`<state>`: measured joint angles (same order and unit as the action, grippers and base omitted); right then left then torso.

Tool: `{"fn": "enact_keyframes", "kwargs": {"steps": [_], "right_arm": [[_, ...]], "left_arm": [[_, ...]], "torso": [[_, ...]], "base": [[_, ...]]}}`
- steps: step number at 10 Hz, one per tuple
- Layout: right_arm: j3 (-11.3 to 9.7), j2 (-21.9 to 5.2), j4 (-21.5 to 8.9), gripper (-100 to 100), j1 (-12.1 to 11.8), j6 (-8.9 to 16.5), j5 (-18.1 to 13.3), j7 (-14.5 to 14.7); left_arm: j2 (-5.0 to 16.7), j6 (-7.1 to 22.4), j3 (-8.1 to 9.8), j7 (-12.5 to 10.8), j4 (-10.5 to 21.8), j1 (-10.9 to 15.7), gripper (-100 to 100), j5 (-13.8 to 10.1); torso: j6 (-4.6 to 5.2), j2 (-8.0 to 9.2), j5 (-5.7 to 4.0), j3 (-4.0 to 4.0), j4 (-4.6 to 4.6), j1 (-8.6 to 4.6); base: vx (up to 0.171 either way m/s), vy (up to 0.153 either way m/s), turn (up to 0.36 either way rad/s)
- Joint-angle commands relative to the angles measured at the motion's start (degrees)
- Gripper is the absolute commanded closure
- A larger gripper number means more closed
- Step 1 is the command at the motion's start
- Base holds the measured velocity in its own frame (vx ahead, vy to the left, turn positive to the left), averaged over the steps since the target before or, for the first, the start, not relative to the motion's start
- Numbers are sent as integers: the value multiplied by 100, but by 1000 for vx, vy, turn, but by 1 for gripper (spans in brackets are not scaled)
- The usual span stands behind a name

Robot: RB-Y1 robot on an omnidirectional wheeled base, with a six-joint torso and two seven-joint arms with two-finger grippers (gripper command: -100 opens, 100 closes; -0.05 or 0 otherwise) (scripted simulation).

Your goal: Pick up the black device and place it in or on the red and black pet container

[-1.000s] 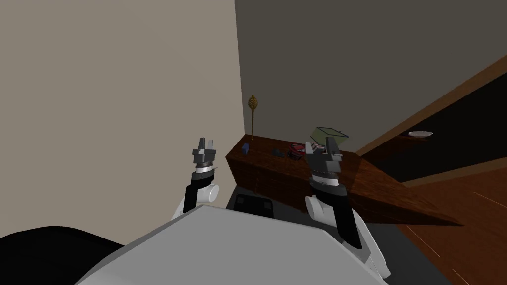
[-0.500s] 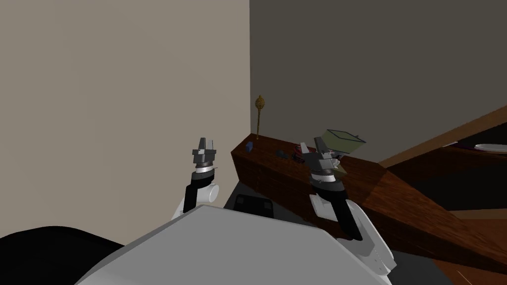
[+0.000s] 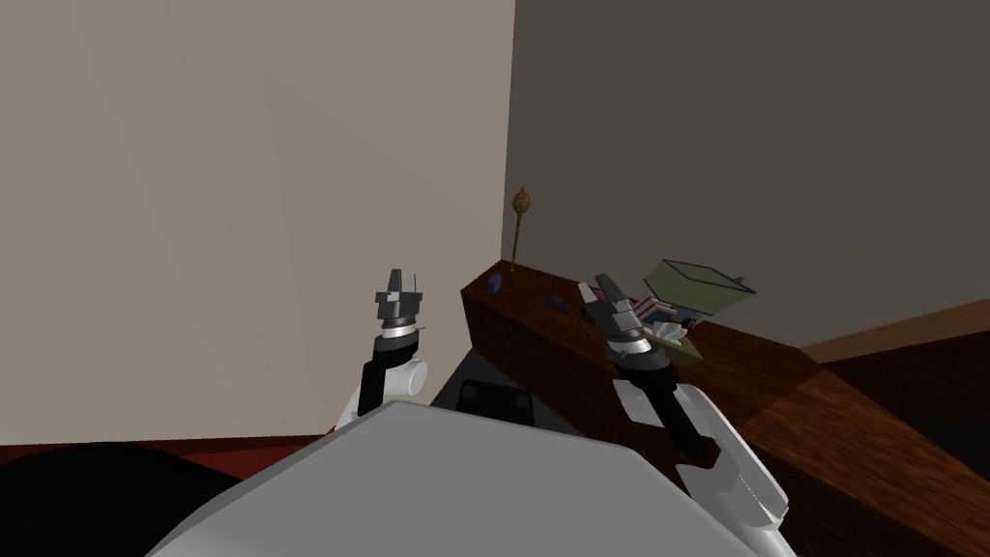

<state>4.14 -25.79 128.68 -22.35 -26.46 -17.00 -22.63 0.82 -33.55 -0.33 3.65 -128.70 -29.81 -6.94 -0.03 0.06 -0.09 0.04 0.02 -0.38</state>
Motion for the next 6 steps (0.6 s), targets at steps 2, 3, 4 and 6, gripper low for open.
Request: {"fn": "enact_keyframes", "kwargs": {"steps": [2,3,4,6], "right_arm": [[35,-409,-224,-100,89,-120,-353,-331],[35,-497,-224,-100,89,-120,-353,-331],[69,-708,-395,-100,121,-229,-600,-555],[100,-1021,-578,-100,144,-351,-848,-789]], "left_arm": [[0,0,1,0,0,-2,0,0],[0,0,0,0,0,0,0,0],[0,0,1,0,0,-2,0,0],[0,0,1,0,0,-2,0,0]], "torso": [[7,-3,0,-2,0,6],[1,-2,2,-1,-1,11],[7,-5,2,-2,-1,12],[7,-4,-1,-2,-1,1]], "base": [[-48,-56,214],[-43,-49,158],[-51,-77,302],[-53,-79,271]]}}
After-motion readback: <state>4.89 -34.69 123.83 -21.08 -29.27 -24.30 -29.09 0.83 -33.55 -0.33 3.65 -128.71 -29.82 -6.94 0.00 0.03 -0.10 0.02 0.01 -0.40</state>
